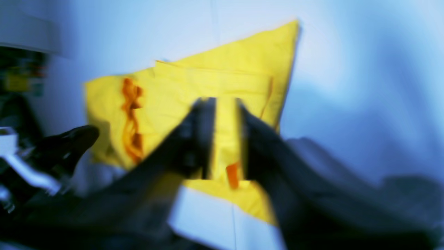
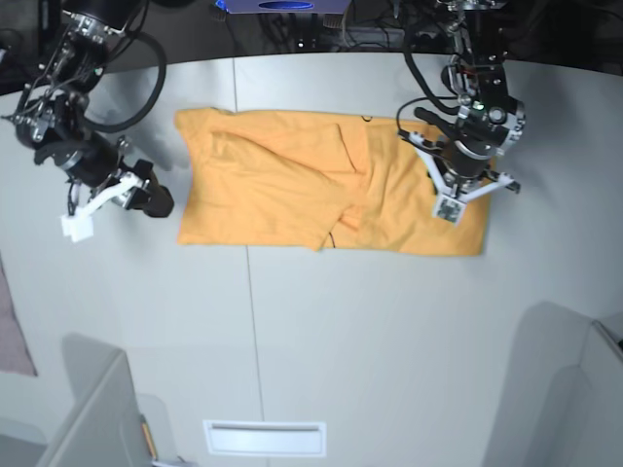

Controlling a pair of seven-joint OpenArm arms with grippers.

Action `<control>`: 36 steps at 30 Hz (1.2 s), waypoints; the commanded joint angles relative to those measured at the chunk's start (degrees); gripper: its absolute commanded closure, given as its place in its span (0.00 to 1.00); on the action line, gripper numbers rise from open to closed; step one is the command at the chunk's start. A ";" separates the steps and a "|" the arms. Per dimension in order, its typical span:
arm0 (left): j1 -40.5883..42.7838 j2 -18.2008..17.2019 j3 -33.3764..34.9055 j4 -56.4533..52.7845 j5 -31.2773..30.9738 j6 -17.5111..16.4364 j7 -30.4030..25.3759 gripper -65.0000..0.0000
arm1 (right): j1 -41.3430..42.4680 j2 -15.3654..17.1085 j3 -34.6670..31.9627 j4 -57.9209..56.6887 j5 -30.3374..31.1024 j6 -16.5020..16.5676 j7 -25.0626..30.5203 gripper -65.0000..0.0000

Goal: Fold the T-shirt properly
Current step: 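Open the left gripper and move both grippers to the folded shirt's ends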

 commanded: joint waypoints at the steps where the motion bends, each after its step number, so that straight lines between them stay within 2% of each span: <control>1: -0.13 0.18 -3.36 1.12 -1.27 -0.17 -1.17 1.00 | 1.24 0.70 1.43 -1.42 3.13 0.03 -0.36 0.45; 2: -0.13 -0.35 -7.67 1.03 -2.15 -0.17 -1.17 1.00 | 2.03 0.70 2.49 -3.79 4.80 0.03 -1.68 0.30; 3: -0.21 -1.58 -11.18 1.03 -3.47 -0.35 -1.26 1.00 | 2.82 0.79 3.37 -5.99 5.77 0.03 -2.20 0.20; 5: 0.05 -4.39 -17.42 0.77 -7.16 -2.02 -1.26 1.00 | 3.87 2.02 3.72 -10.21 5.86 0.03 -2.20 0.10; 8: 0.14 -9.14 -26.48 -1.17 -12.70 -3.60 -1.26 1.00 | 6.25 4.40 2.40 -17.68 3.57 0.03 -2.20 0.09; 13: 0.22 -15.56 -35.18 -7.32 -15.07 -3.69 -1.26 1.00 | 6.78 6.07 -1.03 -22.43 -0.74 0.03 -2.20 0.09; 18: 0.05 -18.28 -35.62 -11.98 -15.16 -3.69 -1.44 1.00 | 3.96 5.54 -6.92 -22.78 -1.09 0.03 -1.68 0.14; 20: -0.21 -18.37 -35.62 -12.95 -15.16 -3.69 -1.52 1.00 | 3.08 5.36 -10.26 -22.78 -1.09 0.03 0.87 0.17; 23: 0.05 -18.28 -35.45 -13.47 -14.54 -3.69 -6.01 1.00 | 1.85 5.36 -15.71 -22.78 -1.09 0.03 4.04 0.18; 26: 0.22 -18.28 -31.67 -15.32 -14.54 -3.69 -8.38 1.00 | 1.41 5.28 -19.31 -22.78 -1.09 0.03 4.83 0.18; 30: -0.04 -18.28 -29.29 -18.49 -14.54 -3.60 -8.64 1.00 | 1.24 4.22 -19.93 -22.78 -1.09 0.03 5.44 0.18; 36: -0.30 -18.11 -24.37 -19.10 -14.54 -3.60 -8.73 1.00 | 1.59 3.17 -19.67 -22.96 -1.18 0.03 5.53 0.36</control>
